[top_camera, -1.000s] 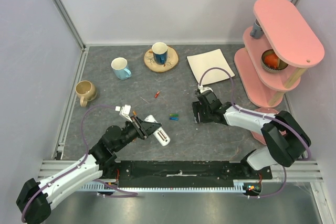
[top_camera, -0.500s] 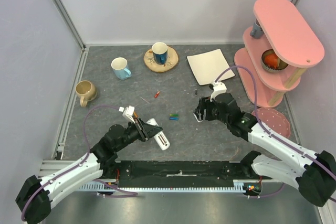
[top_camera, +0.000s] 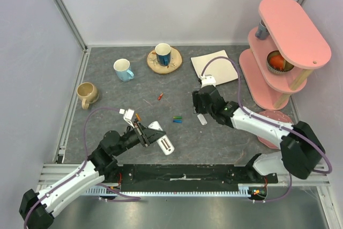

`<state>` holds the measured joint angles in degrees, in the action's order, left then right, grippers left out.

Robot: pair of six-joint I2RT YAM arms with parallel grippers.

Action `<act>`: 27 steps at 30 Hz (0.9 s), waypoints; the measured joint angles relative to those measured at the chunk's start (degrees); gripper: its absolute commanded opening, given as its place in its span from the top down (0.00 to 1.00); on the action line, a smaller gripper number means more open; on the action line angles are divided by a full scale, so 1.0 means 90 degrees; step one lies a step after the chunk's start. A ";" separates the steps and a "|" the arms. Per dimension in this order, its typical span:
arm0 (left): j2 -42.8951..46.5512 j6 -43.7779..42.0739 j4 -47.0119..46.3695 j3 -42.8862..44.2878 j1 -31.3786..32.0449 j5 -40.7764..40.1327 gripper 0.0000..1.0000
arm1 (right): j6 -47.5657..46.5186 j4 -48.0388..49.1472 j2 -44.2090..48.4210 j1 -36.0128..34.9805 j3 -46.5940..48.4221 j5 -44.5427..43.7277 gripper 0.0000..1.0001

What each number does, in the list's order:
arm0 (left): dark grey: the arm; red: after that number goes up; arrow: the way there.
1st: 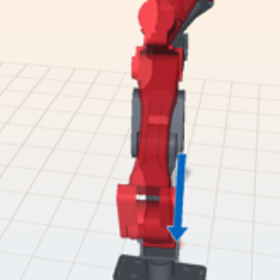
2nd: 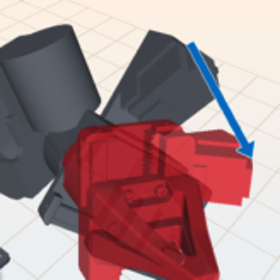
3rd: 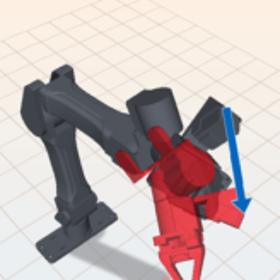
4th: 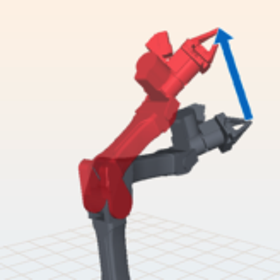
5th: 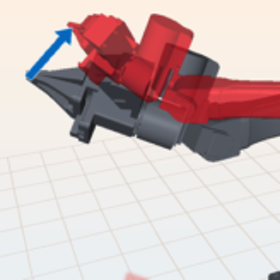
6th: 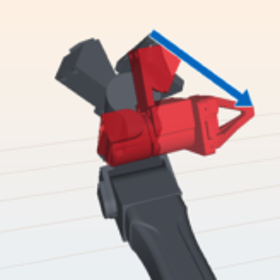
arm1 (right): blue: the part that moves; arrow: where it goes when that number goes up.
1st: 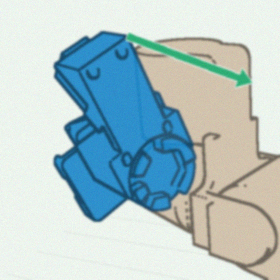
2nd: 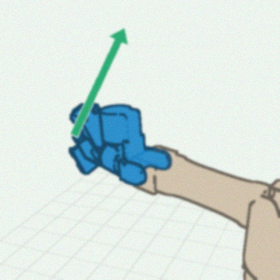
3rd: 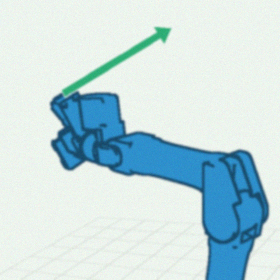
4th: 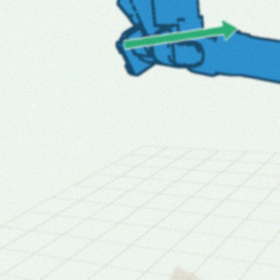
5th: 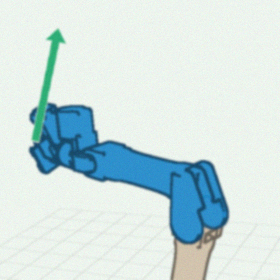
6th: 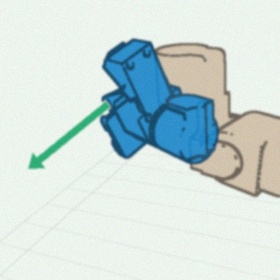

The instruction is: Load the batteries into the remote control

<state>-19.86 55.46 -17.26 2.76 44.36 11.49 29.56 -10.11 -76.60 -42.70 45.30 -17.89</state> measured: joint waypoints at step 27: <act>-0.1778 -0.0291 -0.2540 0.0170 -0.0046 0.2467 0.98 | 0.0092 0.0017 -0.1960 0.1146 0.1166 -0.0566 0.44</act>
<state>-35.86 52.84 -40.12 4.29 43.94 33.69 30.39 -9.96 -94.24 -32.38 55.79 -22.98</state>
